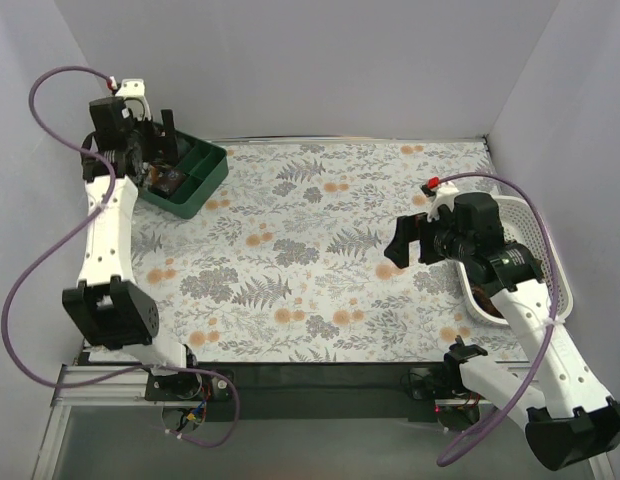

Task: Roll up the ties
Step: Place the rolled tie into the container, then grab a tie with the right arm, then move the tie to the center of the board

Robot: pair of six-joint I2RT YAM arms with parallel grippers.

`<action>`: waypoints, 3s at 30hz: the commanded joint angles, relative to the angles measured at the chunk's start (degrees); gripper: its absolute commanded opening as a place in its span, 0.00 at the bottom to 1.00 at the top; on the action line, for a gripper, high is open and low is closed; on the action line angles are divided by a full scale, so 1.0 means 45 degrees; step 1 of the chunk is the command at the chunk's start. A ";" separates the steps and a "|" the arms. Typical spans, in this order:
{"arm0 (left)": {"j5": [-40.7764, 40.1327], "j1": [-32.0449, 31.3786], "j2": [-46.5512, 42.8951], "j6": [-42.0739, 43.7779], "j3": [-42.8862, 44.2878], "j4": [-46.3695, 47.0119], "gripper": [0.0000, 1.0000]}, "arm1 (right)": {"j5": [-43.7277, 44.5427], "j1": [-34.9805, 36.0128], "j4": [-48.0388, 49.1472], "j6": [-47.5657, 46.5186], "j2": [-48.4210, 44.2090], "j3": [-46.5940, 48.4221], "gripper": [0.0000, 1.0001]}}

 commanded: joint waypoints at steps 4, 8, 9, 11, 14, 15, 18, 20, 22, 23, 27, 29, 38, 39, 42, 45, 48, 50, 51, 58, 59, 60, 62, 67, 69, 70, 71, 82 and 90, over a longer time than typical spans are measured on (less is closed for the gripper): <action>0.1957 -0.0173 -0.5578 -0.2527 -0.4366 0.2062 0.98 | 0.2513 0.0151 -0.0708 0.0270 -0.0761 0.1329 0.98; 0.0907 -0.0580 -0.8340 -0.2841 -0.6230 0.1560 0.98 | 0.4718 0.0444 -0.1137 0.0581 -0.0469 0.1876 0.98; 0.0361 -0.1183 -0.8828 -0.2841 -0.6542 0.1440 0.98 | 0.5806 0.0445 -0.1235 0.0602 -0.0371 0.2071 0.98; 0.0355 -0.1635 -1.0214 -0.2977 -0.7752 0.1322 0.98 | 0.6905 0.0465 -0.1294 0.0602 0.0056 0.2189 0.98; 0.0589 -0.2262 -1.1581 -0.3211 -0.9176 0.1089 0.98 | 0.8879 0.0445 -0.1333 0.0641 0.0856 0.2307 0.98; 0.0648 -0.2553 -1.1799 -0.3270 -0.9511 0.1009 0.97 | 0.9947 0.0387 -0.1333 0.0834 0.1054 0.2326 0.97; 0.0727 -0.3256 -1.2327 -0.3037 -1.0352 0.0542 0.97 | 1.0970 -0.0509 -0.1294 0.1128 0.1893 0.2463 0.95; 0.0570 -0.3822 -1.2484 -0.2900 -1.0645 0.0345 0.97 | 1.0954 -0.1618 -0.1294 0.1480 0.2633 0.2483 0.95; 0.0629 -0.4176 -1.2700 -0.2822 -1.0978 0.0344 0.97 | 1.0195 -0.2539 -0.1275 0.1850 0.3143 0.2502 0.94; 0.0648 -0.4351 -1.2739 -0.2802 -1.1075 0.0403 0.97 | 0.9882 -0.3240 -0.1217 0.1891 0.3648 0.2522 0.94; 0.0785 -0.5348 -1.2895 -0.2783 -1.1719 0.0715 0.97 | 0.7215 -0.4124 0.0441 0.1462 0.4706 0.2619 0.93; 0.0746 -0.5776 -1.2915 -0.2724 -1.1837 0.0813 0.97 | 0.5979 -0.5039 0.1666 0.1635 0.5193 0.2445 0.91; 0.0492 -0.6560 -1.2935 -0.2431 -1.1741 0.0560 0.96 | 0.3944 -0.6371 0.4425 0.3433 0.7341 0.1721 0.77; 0.0492 -0.6637 -1.2915 -0.2412 -1.1741 0.0540 0.96 | 0.3845 -0.6372 0.4506 0.3589 0.7519 0.1682 0.77; 0.0550 -0.6736 -1.2876 -0.2412 -1.1760 0.0540 0.96 | 0.3747 -0.6430 0.4877 0.3688 0.8008 0.1429 0.70; 0.0629 -0.6755 -1.2857 -0.2490 -1.1779 0.0540 0.96 | 0.3532 -0.6528 0.5131 0.3649 0.8379 0.1214 0.60; 0.0668 -0.6794 -1.2817 -0.2528 -1.1780 0.0559 0.96 | 0.3765 -0.6606 0.5151 0.3454 0.8341 0.1018 0.44; 0.0726 -0.6834 -1.2759 -0.2528 -1.1780 0.0598 0.96 | 0.3921 -0.6645 0.5171 0.3124 0.8010 0.0940 0.31; 0.0746 -0.6834 -1.2739 -0.2567 -1.1818 0.0579 0.96 | 0.4019 -0.6645 0.5190 0.2986 0.7873 0.0959 0.24; 0.1058 -0.6892 -1.2603 -0.2724 -1.2014 0.0735 0.96 | 0.4138 -0.6645 0.5112 0.1287 0.5904 0.1388 0.01; 0.1058 -0.6911 -1.2583 -0.2724 -1.1995 0.0755 0.95 | 0.3963 -0.6626 0.5093 0.1131 0.5667 0.1428 0.01; 0.1058 -0.6892 -1.2544 -0.2705 -1.1994 0.0735 0.95 | 0.3381 -0.6606 0.5092 0.0878 0.5491 0.1505 0.01; 0.0961 -0.6912 -1.2505 -0.2666 -1.1956 0.0735 0.95 | 0.3044 -0.6354 0.5092 0.0662 0.4944 0.1798 0.01; 0.0746 -0.6912 -1.2251 -0.2548 -1.1780 0.0813 0.95 | 0.1853 -0.4462 0.5093 -0.0527 0.4396 0.2735 0.01; 0.0688 -0.6912 -1.2193 -0.2548 -1.1780 0.0833 0.95 | 0.1676 -0.2784 0.5092 -0.0900 0.4434 0.3320 0.01; 0.0668 -0.6912 -1.2115 -0.2548 -1.1760 0.0833 0.95 | 0.1696 -0.2178 0.5073 -0.1057 0.4551 0.3535 0.01; 0.0668 -0.6912 -1.2095 -0.2548 -1.1760 0.0833 0.95 | 0.1696 -0.1012 0.5092 -0.1271 0.4648 0.3711 0.01; -0.0093 -0.6912 -1.2055 -0.2568 -1.1311 0.0560 0.95 | 0.2419 0.7000 0.5112 -0.1371 0.7788 0.7501 0.01; -0.0796 -0.6931 -1.2426 -0.2938 -1.1447 0.0248 0.95 | 0.1226 0.8452 0.4429 0.0092 0.9142 0.5769 0.55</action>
